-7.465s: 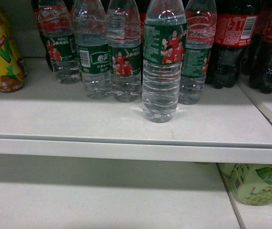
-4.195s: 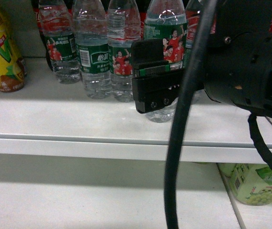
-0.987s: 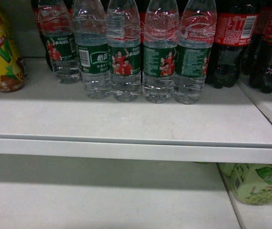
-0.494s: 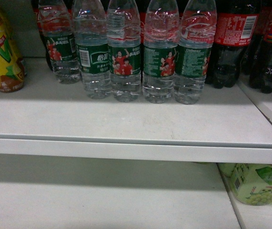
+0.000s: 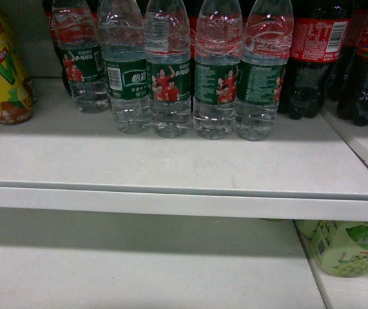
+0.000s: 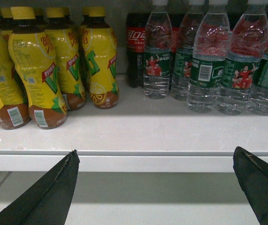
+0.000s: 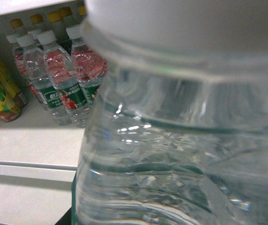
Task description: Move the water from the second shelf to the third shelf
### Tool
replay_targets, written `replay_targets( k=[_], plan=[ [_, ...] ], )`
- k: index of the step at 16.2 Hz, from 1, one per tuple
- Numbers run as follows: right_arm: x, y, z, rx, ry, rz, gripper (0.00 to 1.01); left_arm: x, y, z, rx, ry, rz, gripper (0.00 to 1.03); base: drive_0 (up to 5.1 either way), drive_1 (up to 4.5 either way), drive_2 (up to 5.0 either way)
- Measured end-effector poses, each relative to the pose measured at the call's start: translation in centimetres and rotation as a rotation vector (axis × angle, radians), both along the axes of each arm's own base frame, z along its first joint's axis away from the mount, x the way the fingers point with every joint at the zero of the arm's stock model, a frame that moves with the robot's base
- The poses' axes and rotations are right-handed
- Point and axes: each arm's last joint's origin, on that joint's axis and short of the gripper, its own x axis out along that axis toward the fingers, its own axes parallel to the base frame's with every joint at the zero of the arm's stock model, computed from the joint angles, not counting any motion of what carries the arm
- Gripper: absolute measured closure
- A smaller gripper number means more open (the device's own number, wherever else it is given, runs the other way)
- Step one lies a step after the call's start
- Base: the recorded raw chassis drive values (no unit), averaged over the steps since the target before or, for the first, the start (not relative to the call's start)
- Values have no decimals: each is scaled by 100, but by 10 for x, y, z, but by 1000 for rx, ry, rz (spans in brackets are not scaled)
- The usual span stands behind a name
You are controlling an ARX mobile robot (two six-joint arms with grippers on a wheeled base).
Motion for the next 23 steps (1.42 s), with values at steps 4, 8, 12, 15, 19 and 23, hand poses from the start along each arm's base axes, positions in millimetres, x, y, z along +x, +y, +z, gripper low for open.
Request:
replay_targets(
  k=[4, 8, 12, 15, 19, 23],
  plan=[
    [0, 0, 0, 0, 0, 0, 58, 0, 0, 0, 0, 0, 0, 5, 0, 0, 0],
    [0, 0, 0, 0, 0, 0, 58, 0, 0, 0, 0, 0, 0, 5, 0, 0, 0],
    [0, 0, 0, 0, 0, 0, 58, 0, 0, 0, 0, 0, 0, 5, 0, 0, 0],
    [0, 0, -1, -1, 10, 0, 58, 0, 0, 0, 0, 2, 0, 5, 0, 0, 0],
    [0, 0, -1, 3, 6, 0, 58, 0, 0, 0, 0, 1, 1, 5, 0, 0, 0],
    [0, 0, 0, 10, 4, -1, 58, 0, 0, 0, 0, 0, 2, 5, 0, 0, 0]
  ],
)
